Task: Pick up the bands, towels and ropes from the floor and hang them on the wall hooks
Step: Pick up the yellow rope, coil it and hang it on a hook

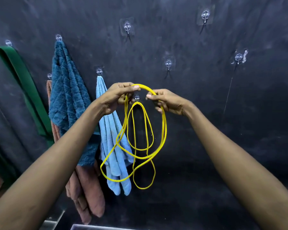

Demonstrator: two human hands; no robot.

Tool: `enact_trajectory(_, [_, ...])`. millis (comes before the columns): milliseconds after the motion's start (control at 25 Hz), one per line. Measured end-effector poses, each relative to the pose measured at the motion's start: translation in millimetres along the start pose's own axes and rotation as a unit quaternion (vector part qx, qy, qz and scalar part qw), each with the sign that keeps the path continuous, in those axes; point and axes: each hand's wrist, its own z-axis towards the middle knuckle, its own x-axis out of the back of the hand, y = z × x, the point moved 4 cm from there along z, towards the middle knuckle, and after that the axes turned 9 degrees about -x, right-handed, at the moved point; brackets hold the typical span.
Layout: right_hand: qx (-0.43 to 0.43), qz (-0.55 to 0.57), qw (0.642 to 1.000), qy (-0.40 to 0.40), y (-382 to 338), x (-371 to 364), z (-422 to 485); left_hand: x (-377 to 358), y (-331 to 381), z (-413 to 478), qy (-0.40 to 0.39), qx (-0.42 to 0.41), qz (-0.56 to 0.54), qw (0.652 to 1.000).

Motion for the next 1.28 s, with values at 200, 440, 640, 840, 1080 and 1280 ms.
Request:
enact_trajectory(200, [0.046, 0.035, 0.998, -0.011, -14.7, -13.5, 7.8, 11.8, -1.1, 3.5, 0.013, -0.001, -0.008, 1.0])
enact_trajectory(440, [0.064, -0.024, 0.995, 0.078, -18.2, -2.9, 16.0, 28.7, 0.1, 8.7, 0.035, -0.021, 0.111, 0.993])
enact_trajectory(640, [0.117, -0.065, 0.974, 0.186, -31.1, 5.9, 33.8, 52.3, 5.5, 15.3, 0.146, -0.083, 0.184, 0.969])
enact_trajectory(840, [0.171, -0.067, 0.947, 0.262, -87.5, 21.9, 65.4, 65.6, 52.6, 41.7, 0.237, -0.175, 0.324, 0.899])
enact_trajectory(1080, [0.246, -0.167, 0.856, 0.424, -179.3, 30.9, 86.7, 96.1, 109.3, 97.6, 0.299, -0.229, 0.301, 0.876])
enact_trajectory(1280, [0.222, -0.253, 0.812, 0.477, -218.1, 42.0, 109.0, 111.7, 130.9, 142.2, 0.327, -0.229, 0.345, 0.849])
